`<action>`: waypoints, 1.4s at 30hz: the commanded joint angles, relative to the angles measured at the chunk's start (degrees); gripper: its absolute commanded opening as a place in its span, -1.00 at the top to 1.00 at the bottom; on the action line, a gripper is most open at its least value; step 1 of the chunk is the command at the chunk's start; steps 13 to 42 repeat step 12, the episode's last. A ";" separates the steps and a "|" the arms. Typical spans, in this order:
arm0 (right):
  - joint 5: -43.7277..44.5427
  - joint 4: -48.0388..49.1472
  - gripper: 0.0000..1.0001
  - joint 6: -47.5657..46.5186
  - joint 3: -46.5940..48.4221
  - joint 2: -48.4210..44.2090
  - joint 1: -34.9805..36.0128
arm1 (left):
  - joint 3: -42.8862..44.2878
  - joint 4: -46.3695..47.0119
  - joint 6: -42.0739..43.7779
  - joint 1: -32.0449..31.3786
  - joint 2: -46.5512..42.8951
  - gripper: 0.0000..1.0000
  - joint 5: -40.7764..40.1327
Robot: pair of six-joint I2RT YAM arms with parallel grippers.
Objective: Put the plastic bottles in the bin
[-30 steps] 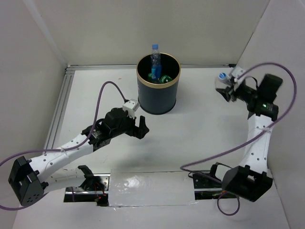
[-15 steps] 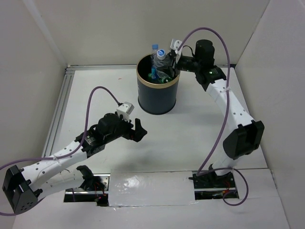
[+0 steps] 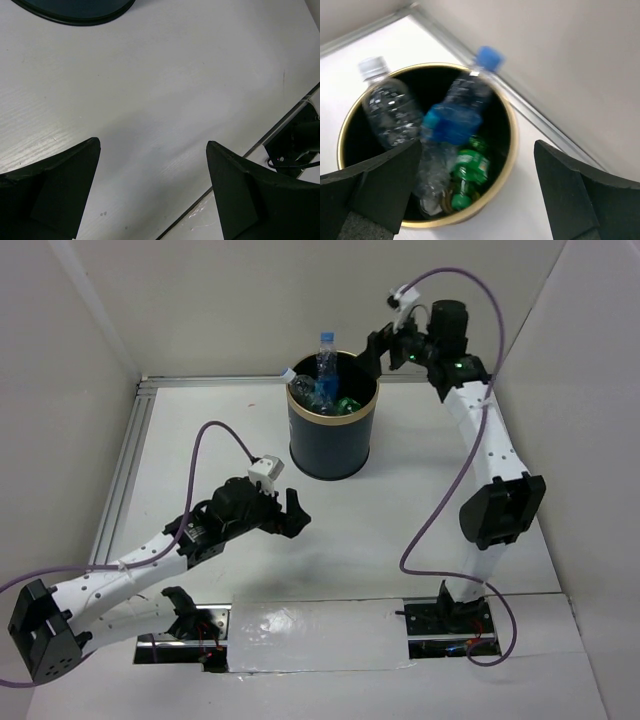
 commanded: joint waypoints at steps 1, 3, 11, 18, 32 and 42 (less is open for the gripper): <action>5.14 -6.76 -1.00 9.55 1.37 -7.62 -4.67 | 2.94 3.21 -1.02 0.25 1.66 -0.99 0.34; 11.34 -8.60 -1.00 9.57 -5.89 -11.50 -5.56 | 4.61 3.21 0.21 0.86 2.72 -0.99 0.87; 32.21 -3.61 -1.00 9.75 -39.49 -36.90 -8.10 | 8.30 2.68 2.58 4.11 6.76 -0.99 3.33; 32.22 -2.55 -1.00 9.75 -45.78 -39.01 -10.19 | 9.52 1.98 3.37 4.99 7.72 -0.99 3.86; 32.22 -2.55 -1.00 9.75 -45.78 -39.01 -10.19 | 9.52 1.98 3.37 4.99 7.72 -0.99 3.86; 32.22 -2.55 -1.00 9.75 -45.78 -39.01 -10.19 | 9.52 1.98 3.37 4.99 7.72 -0.99 3.86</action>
